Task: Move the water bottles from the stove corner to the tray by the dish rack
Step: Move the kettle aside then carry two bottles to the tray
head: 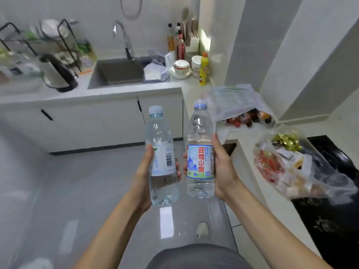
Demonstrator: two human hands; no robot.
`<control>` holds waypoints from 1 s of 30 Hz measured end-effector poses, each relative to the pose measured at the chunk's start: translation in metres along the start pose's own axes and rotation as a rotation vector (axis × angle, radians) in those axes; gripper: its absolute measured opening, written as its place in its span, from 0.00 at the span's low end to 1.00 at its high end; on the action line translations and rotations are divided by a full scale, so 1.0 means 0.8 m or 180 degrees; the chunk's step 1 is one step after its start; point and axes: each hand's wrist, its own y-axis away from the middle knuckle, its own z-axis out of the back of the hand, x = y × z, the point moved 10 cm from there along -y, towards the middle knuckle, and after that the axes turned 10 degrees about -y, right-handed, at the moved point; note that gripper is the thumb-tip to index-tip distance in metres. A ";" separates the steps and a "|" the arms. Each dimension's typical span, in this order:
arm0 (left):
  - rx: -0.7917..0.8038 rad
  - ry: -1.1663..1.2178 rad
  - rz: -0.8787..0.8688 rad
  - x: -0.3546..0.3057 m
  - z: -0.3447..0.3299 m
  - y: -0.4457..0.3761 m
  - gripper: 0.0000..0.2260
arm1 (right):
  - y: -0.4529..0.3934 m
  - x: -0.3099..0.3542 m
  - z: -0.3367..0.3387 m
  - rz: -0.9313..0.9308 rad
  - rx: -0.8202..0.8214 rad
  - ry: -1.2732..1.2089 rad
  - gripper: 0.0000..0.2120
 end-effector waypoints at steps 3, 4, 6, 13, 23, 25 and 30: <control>-0.0476 0.0115 -0.0088 -0.031 0.079 -0.006 0.31 | -0.057 -0.028 -0.069 -0.0308 0.0341 0.0137 0.37; -0.0593 0.0196 -0.0139 -0.040 0.105 -0.011 0.30 | -0.077 -0.039 -0.092 -0.0388 0.0463 0.0211 0.38; -0.0758 0.0374 -0.0244 -0.057 0.150 -0.023 0.30 | -0.116 -0.055 -0.132 -0.0488 0.0616 0.0381 0.38; -0.1653 0.0445 -0.0328 -0.127 0.300 -0.068 0.34 | -0.265 -0.090 -0.272 -0.0917 0.1195 0.0397 0.36; -0.2613 0.0631 -0.0690 -0.232 0.453 -0.100 0.34 | -0.409 -0.126 -0.466 -0.1697 0.1955 0.0353 0.33; -0.2774 0.0706 -0.0718 -0.239 0.482 -0.101 0.35 | -0.426 -0.141 -0.494 -0.1803 0.2021 0.0401 0.33; -0.3058 0.0872 -0.0727 -0.254 0.568 -0.108 0.39 | -0.478 -0.193 -0.561 -0.2021 0.2160 0.0609 0.34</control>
